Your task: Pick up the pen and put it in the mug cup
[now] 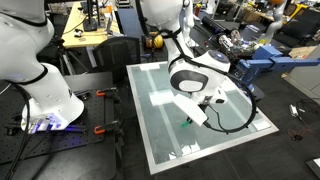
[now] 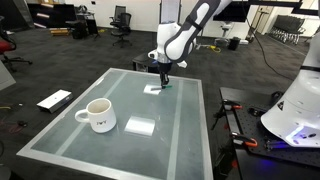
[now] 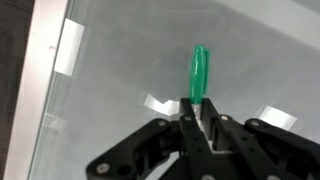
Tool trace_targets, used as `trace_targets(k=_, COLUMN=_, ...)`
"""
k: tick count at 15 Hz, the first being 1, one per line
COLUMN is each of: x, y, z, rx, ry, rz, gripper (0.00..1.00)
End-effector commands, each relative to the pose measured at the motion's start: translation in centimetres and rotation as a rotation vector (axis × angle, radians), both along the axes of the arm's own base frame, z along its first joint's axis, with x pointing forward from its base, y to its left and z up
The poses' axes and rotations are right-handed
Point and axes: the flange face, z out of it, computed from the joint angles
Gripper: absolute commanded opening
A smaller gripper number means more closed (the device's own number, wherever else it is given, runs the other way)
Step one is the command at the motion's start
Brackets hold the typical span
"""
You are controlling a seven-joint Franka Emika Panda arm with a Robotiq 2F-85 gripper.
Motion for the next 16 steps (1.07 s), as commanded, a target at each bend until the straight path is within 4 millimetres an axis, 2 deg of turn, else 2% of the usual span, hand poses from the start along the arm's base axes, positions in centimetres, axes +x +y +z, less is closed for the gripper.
trace_targets(k=1, x=0.4, y=0.0, z=3.1, rx=0.006, ry=-0.018, rz=-0.068, gripper=0.04)
trace_targets(k=7, x=1.1, y=0.6, z=11.2, rx=0.002, ry=-0.105, rz=-0.133, gripper=0.04)
trace_targets(k=10, x=1.7, y=2.0, z=14.3, rx=-0.002, ry=-0.128, rz=-0.147, gripper=0.04)
trace_targets(k=13, x=2.2, y=4.6, z=16.3, rx=0.007, ry=-0.142, rz=-0.176, gripper=0.04)
trace_targets(k=16, x=2.9, y=8.8, z=16.9, rx=0.017, ry=-0.151, rz=-0.219, gripper=0.04)
